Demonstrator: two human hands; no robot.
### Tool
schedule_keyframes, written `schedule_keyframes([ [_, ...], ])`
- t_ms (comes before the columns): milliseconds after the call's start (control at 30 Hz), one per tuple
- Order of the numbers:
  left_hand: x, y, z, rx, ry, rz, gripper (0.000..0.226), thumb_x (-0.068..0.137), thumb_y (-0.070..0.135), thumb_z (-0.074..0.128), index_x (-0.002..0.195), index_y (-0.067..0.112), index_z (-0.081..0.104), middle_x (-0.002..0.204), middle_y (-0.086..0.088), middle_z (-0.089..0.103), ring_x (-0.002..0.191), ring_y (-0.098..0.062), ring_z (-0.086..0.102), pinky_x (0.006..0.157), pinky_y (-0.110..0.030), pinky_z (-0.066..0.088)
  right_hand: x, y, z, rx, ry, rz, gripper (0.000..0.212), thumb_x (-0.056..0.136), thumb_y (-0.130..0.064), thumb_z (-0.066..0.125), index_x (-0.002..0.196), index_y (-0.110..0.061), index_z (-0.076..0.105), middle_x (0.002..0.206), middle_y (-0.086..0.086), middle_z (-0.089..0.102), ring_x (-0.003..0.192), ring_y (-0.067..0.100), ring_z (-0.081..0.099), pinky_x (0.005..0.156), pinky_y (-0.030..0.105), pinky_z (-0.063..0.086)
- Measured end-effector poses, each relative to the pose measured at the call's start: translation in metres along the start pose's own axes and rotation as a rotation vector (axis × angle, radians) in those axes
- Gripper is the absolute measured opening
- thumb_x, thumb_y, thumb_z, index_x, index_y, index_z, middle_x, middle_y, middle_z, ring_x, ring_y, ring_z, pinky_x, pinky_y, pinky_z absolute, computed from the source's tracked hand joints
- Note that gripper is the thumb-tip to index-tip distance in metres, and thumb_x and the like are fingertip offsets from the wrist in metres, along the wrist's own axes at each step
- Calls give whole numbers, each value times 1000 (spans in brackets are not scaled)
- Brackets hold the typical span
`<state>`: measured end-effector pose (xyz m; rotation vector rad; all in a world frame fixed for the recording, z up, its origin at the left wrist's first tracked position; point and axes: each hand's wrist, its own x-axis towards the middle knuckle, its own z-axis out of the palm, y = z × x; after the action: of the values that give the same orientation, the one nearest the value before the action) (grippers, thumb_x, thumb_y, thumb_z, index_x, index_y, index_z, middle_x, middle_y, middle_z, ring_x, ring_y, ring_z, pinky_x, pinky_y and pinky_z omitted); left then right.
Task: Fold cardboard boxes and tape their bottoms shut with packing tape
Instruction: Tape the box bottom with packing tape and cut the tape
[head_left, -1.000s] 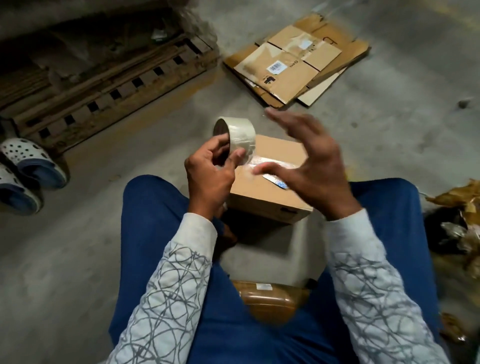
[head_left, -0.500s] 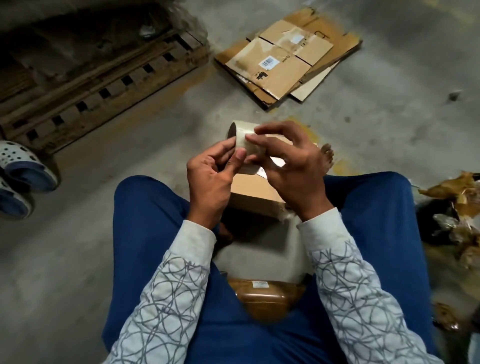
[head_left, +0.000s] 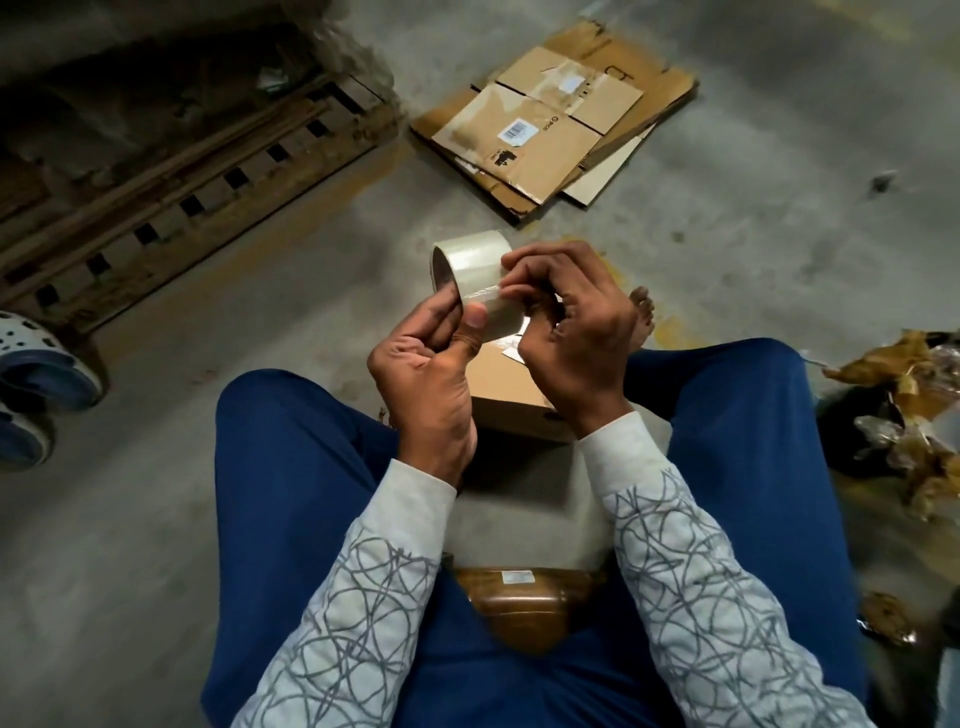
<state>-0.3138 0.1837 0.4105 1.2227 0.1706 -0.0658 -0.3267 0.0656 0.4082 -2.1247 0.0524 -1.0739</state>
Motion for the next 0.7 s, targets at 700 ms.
schedule_keyframes([
  [700, 9, 12, 6, -116, -193, -354, 42, 86, 22, 69, 121, -3, 66, 111, -17, 69, 99, -25, 65, 80, -35, 55, 12, -4, -11, 775, -42, 739, 15, 96, 7, 54, 91, -5, 60, 77, 1, 65, 69, 6, 65, 68, 23, 56],
])
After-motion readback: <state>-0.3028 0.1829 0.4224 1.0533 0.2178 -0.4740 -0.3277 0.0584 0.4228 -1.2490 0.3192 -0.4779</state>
